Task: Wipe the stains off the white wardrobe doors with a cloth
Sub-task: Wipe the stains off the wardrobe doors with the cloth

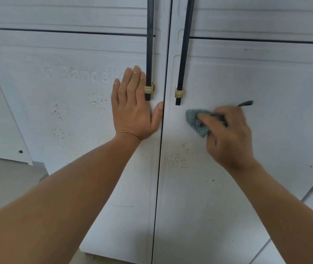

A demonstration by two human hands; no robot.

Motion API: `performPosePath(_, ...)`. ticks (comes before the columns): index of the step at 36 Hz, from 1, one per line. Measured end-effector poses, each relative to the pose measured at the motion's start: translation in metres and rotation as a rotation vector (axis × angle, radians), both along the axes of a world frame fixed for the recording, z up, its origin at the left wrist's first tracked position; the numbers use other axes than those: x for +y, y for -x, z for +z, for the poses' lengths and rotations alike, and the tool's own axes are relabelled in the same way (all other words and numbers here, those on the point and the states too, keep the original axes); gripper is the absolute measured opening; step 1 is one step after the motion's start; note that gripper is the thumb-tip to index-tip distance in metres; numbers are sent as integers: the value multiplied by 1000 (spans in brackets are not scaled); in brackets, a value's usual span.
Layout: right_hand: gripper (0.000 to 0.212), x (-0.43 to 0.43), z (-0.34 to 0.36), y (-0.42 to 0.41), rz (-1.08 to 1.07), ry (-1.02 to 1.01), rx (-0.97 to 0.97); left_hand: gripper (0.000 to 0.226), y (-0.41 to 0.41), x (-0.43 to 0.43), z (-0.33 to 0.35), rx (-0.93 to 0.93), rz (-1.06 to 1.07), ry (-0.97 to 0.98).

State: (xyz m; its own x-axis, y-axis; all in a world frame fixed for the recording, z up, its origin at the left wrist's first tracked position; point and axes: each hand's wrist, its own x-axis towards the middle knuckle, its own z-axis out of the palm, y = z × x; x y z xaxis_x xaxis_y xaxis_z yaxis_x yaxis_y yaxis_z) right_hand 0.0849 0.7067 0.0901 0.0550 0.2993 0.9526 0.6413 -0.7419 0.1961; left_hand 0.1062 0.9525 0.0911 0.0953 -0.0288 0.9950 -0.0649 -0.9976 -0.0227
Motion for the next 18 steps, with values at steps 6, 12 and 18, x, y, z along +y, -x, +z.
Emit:
performPosePath(6, 46, 16, -11, 7, 31, -96, 70, 78, 0, 1, 0, 4, -4, -8)
performPosePath(12, 21, 35, -5, 1, 27, 64, 27, 78, 0, 0, 0, 4, -11, -5)
performPosePath(18, 13, 57, 6, 2, 28, -100, -57, 78, 1, 1, 0, 10, -13, -7)
